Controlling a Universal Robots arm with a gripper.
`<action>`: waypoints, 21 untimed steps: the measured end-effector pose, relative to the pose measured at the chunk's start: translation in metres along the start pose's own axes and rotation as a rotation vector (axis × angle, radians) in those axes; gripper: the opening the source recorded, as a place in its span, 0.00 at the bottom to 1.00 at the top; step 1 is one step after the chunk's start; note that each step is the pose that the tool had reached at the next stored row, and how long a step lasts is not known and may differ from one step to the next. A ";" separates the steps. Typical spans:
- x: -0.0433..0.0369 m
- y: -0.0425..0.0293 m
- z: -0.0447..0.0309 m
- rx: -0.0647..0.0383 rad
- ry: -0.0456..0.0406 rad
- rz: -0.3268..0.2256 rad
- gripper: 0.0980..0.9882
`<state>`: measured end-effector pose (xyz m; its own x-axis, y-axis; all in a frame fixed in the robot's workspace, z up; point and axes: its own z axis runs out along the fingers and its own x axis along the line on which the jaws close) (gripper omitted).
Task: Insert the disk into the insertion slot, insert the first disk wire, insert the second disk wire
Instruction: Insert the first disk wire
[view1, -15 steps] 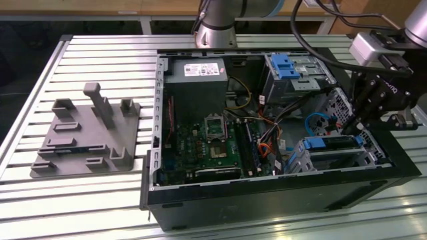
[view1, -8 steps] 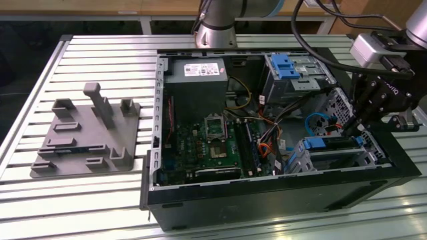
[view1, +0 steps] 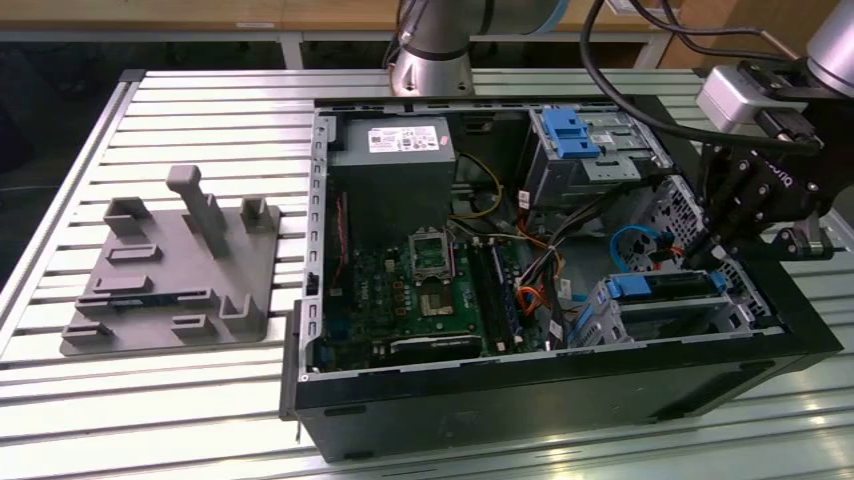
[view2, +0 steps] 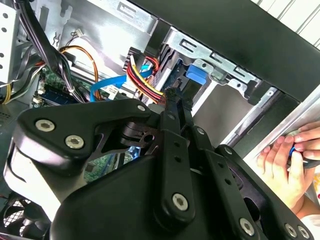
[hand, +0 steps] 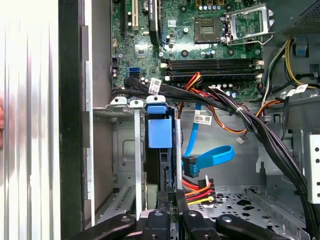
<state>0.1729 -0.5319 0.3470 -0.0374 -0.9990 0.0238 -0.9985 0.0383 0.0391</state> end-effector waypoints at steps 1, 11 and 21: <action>-0.0006 0.0000 0.0001 0.000 -0.0001 0.000 0.07; -0.0007 -0.0011 0.0007 -0.001 -0.0003 -0.001 0.07; 0.0002 -0.0012 0.0013 -0.001 -0.0002 -0.001 0.07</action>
<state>0.1740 -0.5322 0.3457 -0.0369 -0.9990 0.0236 -0.9985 0.0378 0.0403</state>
